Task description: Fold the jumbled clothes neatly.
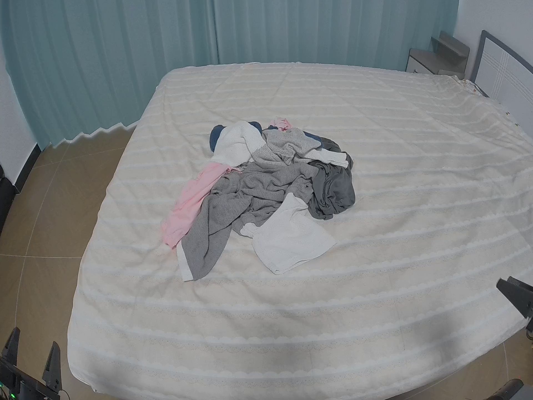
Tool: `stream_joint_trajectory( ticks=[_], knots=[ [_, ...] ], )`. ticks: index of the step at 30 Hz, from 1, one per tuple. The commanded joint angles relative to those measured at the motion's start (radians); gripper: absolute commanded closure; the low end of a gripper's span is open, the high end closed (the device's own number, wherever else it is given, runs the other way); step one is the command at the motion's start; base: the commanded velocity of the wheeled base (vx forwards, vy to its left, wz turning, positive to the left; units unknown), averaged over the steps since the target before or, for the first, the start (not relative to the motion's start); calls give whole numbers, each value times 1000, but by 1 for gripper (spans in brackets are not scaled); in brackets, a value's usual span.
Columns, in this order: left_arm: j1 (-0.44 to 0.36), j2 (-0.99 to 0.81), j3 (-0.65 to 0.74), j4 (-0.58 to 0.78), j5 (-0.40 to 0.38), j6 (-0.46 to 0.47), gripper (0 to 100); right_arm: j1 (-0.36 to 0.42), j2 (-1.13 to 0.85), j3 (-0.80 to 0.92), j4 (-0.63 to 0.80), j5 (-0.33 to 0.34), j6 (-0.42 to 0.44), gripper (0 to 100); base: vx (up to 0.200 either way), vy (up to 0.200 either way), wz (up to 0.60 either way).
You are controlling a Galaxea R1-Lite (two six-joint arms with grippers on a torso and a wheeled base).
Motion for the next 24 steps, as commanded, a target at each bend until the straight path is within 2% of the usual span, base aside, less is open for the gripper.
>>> stream_joint_trajectory(
  ticks=[1, 4, 5, 9, 15, 24],
  knots=[
    [1, -18, 16, 0, 0, -2, 0, 175, 938, -132, -439, -1, 236, 0, 0, 0, 0],
    [1, -18, 16, 0, 0, -2, 0, 195, 1054, -198, -487, -26, 241, 0, 0, 0, 0],
    [1, -18, 18, 0, 0, -2, 0, 217, 1151, -273, -501, -50, 242, 0, 0, 0, 0],
    [1, -18, 18, 0, 0, -2, 0, 279, 1318, -434, -498, -109, 245, 0, 0, 0, 0],
    [1, -18, 16, 0, 0, -2, 0, 295, 1442, -591, -498, -144, 254, 0, 0, 0, 0],
    [1, -18, 16, 0, 0, -2, 0, 341, 1602, -815, -504, -253, 385, 0, 0, 0, 0]
  ],
)
